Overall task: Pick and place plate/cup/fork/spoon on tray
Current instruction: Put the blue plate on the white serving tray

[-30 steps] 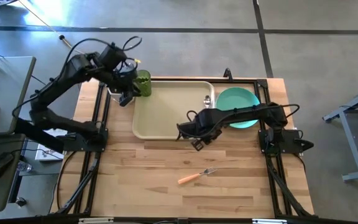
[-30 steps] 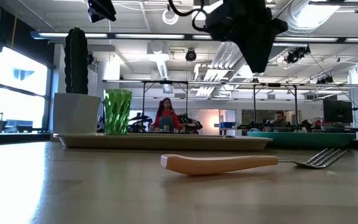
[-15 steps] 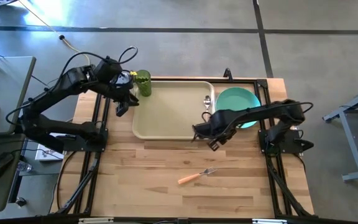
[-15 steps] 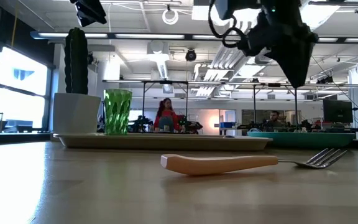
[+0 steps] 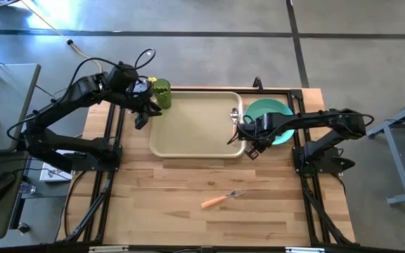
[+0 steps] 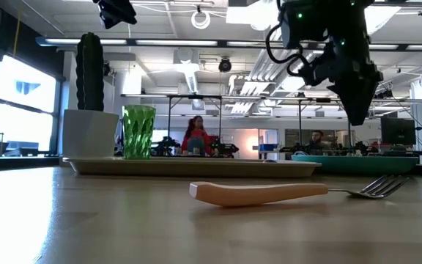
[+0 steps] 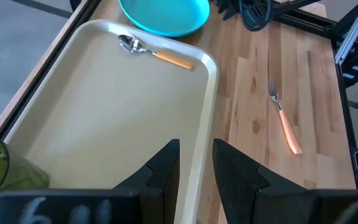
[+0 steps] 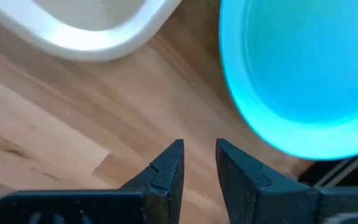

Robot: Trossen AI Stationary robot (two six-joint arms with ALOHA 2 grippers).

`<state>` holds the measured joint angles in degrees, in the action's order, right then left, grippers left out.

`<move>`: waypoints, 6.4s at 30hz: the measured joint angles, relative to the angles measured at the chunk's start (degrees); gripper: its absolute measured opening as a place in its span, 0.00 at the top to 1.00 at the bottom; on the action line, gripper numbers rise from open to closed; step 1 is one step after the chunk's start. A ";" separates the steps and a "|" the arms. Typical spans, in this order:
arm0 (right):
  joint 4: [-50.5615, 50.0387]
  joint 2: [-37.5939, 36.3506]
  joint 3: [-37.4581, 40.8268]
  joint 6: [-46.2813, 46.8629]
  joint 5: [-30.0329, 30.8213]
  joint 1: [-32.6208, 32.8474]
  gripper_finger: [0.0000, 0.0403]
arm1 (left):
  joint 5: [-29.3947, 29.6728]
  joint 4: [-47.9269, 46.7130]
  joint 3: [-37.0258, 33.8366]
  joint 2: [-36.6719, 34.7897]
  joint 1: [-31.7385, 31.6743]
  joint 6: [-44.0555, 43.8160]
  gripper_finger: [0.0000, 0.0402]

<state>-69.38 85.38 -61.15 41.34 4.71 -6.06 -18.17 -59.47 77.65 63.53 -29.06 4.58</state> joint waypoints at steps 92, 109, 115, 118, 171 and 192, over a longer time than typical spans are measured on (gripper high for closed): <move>1.76 14.34 -15.91 -6.95 8.94 -9.42 1.00 | 1.03 -0.17 0.00 2.29 -0.07 -1.52 0.79; 14.91 14.32 -31.61 -38.61 11.59 -9.14 1.00 | 1.01 -0.18 0.01 2.29 -0.07 -2.99 0.79; 16.63 14.32 -31.76 -58.38 8.42 -8.24 1.00 | 1.01 -0.18 0.02 2.29 -0.07 -3.04 0.79; 16.75 14.61 -31.78 -69.07 6.56 -7.53 1.00 | 1.42 -0.18 0.02 2.29 -0.05 -3.02 0.79; 21.00 33.92 -31.80 -86.15 -3.82 -1.45 1.00 | 4.04 -0.21 0.02 2.29 -0.07 -2.91 0.79; 20.87 34.73 -31.82 -82.58 -4.17 -1.43 0.98 | 4.02 -0.21 0.02 2.29 -0.07 -2.95 0.79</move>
<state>-48.51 120.11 -92.97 -41.24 0.54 -7.49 -14.15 -59.68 77.67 65.82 -29.12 1.63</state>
